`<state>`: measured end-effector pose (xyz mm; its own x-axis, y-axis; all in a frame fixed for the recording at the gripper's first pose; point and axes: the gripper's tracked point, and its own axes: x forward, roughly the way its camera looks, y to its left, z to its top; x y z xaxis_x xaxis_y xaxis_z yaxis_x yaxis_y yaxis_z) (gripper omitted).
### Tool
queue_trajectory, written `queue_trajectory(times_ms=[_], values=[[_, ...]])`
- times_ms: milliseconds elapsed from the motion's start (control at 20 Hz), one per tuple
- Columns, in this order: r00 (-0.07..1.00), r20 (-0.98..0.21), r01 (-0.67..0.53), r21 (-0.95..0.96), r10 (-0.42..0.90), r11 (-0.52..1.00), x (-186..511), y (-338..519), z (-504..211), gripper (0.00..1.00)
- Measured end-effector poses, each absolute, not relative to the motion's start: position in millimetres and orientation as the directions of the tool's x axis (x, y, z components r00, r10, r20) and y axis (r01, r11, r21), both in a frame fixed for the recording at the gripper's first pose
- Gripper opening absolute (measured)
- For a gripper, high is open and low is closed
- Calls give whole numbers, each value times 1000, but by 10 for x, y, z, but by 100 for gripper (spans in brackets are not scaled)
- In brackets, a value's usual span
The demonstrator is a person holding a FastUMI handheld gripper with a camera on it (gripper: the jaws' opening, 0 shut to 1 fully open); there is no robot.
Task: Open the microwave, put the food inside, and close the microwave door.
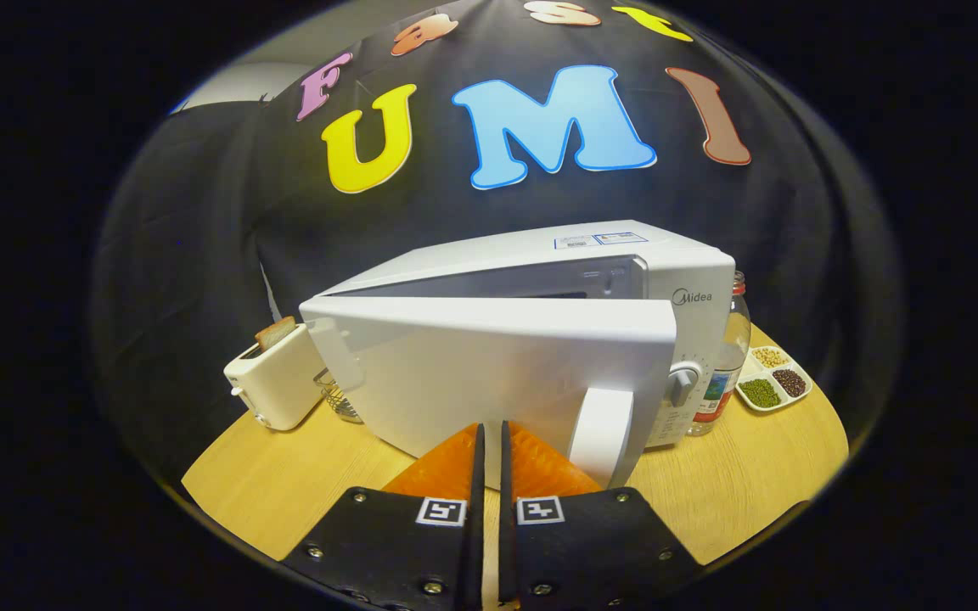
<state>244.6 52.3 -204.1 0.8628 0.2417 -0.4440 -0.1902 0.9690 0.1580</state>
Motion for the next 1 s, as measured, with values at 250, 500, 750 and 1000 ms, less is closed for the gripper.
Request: queue_trajectory(times_ms=[250,500,750,1000], values=[[881,-440,-132,128,175,983,2757,391,-2011,7],[889,-442,-69,134,122,989,3047,262,-2010,7],[895,-435,-74,82,102,994,3066,286,-2052,5],[905,-422,-36,44,52,998,3071,261,-1987,6]])
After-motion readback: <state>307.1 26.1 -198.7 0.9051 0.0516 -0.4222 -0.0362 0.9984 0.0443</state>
